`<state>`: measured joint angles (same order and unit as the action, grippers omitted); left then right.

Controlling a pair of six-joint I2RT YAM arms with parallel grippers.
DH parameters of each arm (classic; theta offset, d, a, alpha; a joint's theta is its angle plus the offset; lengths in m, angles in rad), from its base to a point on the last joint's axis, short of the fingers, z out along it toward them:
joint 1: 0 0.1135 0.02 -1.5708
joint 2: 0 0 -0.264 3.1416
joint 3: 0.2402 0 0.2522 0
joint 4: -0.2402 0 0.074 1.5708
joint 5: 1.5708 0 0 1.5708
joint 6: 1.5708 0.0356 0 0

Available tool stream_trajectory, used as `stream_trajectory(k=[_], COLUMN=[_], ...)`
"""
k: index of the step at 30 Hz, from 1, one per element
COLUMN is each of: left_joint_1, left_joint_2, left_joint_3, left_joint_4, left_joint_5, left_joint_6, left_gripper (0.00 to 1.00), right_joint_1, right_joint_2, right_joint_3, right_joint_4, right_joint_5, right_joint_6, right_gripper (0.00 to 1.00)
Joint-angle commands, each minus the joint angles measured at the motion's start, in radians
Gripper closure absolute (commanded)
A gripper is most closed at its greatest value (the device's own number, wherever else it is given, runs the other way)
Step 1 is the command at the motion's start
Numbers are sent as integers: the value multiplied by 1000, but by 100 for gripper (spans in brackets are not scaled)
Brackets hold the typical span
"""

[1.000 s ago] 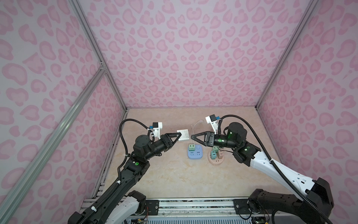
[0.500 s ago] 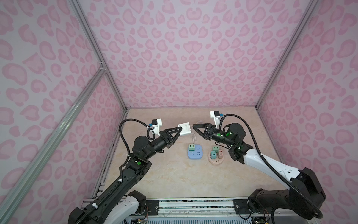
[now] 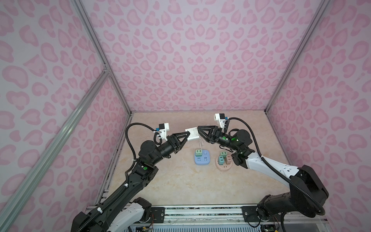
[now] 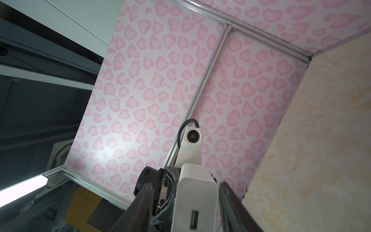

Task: Insert the plug
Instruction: 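Close the right gripper on the white adapter beside the left gripper, then open and withdraw the left gripper while the right gripper takes the adapter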

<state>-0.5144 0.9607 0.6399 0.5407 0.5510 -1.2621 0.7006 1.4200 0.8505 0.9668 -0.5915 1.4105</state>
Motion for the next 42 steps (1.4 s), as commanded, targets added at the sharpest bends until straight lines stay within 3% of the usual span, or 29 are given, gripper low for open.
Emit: stream_trajectory(k=[1, 6, 8, 12, 16, 19, 22, 24, 27, 32, 36, 39, 42], left_joint_1=[-1, -3, -4, -4, -4, -4, -4, -1, 12, 20, 20, 20, 20], left_joint_2=[4, 5, 6, 12, 20, 7, -26, -54, -90, -113, -119, -105, -121], left_joint_3=[16, 17, 18, 25, 49, 86, 158, 207, 263, 287, 280, 289, 237], left_joint_4=[53, 51, 48, 38, -26, -187, -445, -616, -815, -1008, -1145, -1321, -1361], left_joint_5=[12, 14, 17, 24, 44, 14, -62, -133, -252, -396, -541, -765, -813], left_joint_6=[16, 20, 22, 27, 60, 130, 261, 348, 441, 536, 594, 559, 551], left_gripper=[96, 96, 96, 96, 94, 35, 10, 2, 2, 2, 1, 1, 3], right_joint_1=[19, 40, 40, 42, 42, 43, 37, 33, 33, 64, 101, 135, 166], right_joint_2=[-14, -30, -24, 0, 25, 19, -14, -50, -116, -186, -225, -241, -239], right_joint_3=[8, 31, 32, 43, 34, 28, 19, 22, 43, 161, 202, 220, 222], right_joint_4=[-41, -135, -112, -68, -2, -42, -164, -301, -563, -1073, -1255, -1359, -1421], right_joint_5=[-15, -24, -28, -43, -42, -33, -13, 10, 82, 296, 449, 590, 688], right_joint_6=[-63, -124, -106, -67, -19, -38, -101, -170, -311, -571, -668, -717, -735], right_gripper=[49, 53, 65, 100, 100, 100, 100, 100, 100, 100, 100, 100, 100])
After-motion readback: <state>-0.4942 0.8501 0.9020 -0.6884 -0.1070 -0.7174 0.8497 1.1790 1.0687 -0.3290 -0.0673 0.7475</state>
